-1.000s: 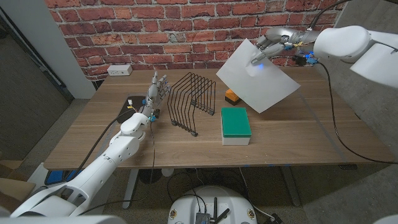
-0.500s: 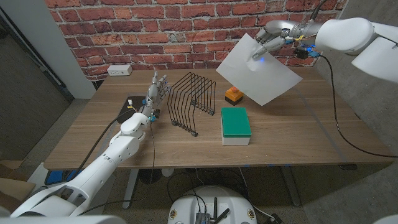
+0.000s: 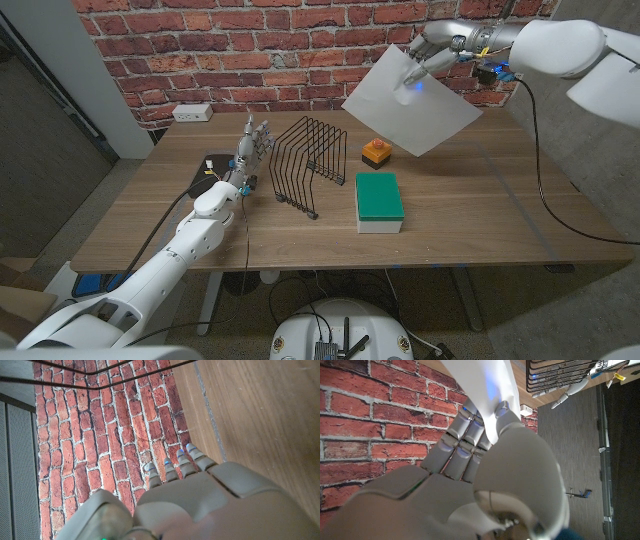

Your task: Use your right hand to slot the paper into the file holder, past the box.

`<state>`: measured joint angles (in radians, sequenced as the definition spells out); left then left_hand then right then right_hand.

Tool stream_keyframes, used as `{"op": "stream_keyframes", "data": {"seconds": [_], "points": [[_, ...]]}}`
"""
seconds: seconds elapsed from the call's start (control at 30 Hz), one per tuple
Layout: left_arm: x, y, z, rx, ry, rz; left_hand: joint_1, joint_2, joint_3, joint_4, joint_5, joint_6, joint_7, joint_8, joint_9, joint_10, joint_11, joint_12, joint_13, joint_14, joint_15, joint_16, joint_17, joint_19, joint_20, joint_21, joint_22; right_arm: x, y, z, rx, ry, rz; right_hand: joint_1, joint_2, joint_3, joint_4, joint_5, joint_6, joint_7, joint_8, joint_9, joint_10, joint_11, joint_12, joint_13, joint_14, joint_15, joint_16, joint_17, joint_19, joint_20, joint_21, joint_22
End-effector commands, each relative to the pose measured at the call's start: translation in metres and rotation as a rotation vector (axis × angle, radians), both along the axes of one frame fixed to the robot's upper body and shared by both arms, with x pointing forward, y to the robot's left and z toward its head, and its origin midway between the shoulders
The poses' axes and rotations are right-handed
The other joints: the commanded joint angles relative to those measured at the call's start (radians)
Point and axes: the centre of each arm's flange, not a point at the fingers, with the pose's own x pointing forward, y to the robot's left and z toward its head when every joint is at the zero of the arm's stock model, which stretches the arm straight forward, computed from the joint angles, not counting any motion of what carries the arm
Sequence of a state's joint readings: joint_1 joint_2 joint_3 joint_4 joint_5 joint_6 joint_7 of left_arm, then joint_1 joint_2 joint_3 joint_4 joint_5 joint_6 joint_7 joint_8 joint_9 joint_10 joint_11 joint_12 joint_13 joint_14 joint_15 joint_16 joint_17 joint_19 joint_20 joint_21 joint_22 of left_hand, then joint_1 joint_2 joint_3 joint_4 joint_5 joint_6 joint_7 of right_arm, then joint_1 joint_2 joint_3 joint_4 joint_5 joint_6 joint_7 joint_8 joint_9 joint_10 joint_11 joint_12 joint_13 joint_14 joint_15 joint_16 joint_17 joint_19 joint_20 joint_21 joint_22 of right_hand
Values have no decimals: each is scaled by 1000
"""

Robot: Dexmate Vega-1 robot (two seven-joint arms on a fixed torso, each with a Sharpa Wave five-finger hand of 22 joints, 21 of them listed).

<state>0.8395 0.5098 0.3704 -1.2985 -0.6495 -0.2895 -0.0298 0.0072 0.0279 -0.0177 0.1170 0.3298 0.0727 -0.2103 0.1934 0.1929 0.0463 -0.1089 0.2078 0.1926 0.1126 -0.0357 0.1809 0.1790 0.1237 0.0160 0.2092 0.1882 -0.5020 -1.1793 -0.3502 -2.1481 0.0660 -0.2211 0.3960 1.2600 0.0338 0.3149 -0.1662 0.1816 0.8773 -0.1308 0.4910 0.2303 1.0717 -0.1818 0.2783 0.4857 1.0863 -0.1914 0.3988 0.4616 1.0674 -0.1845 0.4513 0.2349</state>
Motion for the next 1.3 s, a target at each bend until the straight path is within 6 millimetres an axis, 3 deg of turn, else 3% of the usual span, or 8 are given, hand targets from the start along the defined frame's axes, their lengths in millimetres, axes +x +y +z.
{"op": "stream_keyframes", "data": {"seconds": [0.03, 0.57, 1.3], "points": [[0, 0, 0, 0, 0, 0, -1, 9, 1, 7, 2, 1, -9, 6, 5, -2, -6, 7, 6, 9, 0, 6, 3, 6, -1, 8, 6, 5, 9, 9, -67, -38, 59, 21, 4, -2, -4, 5, 4, -13, 2, 3, 7, -6, -5, 1, -10, -49, -6, 6, -14, -28, 7, 4], [0, 0, 0, 0, 0, 0, -1, 9, 1, 7, 2, 0, -9, 6, 5, -2, -7, 7, 6, 9, 2, 6, 3, 7, -2, 8, 6, 12, 22, 19, -146, -55, 77, 55, -2, -10, -7, 7, -6, -35, 0, 4, 2, -9, -21, -3, -33, -50, -18, 20, -52, -28, 19, 9], [0, 0, 0, 0, 0, 0, -1, 9, 1, 7, 2, 1, -9, 6, 5, -2, -5, 7, 6, 9, 1, 6, 3, 6, -2, 8, 6, 12, 51, 34, -288, -87, 137, 71, -3, -21, -2, 7, -7, -39, 1, 4, -1, -11, -31, -3, -47, -50, -24, 34, -79, -27, 32, 12]]}}
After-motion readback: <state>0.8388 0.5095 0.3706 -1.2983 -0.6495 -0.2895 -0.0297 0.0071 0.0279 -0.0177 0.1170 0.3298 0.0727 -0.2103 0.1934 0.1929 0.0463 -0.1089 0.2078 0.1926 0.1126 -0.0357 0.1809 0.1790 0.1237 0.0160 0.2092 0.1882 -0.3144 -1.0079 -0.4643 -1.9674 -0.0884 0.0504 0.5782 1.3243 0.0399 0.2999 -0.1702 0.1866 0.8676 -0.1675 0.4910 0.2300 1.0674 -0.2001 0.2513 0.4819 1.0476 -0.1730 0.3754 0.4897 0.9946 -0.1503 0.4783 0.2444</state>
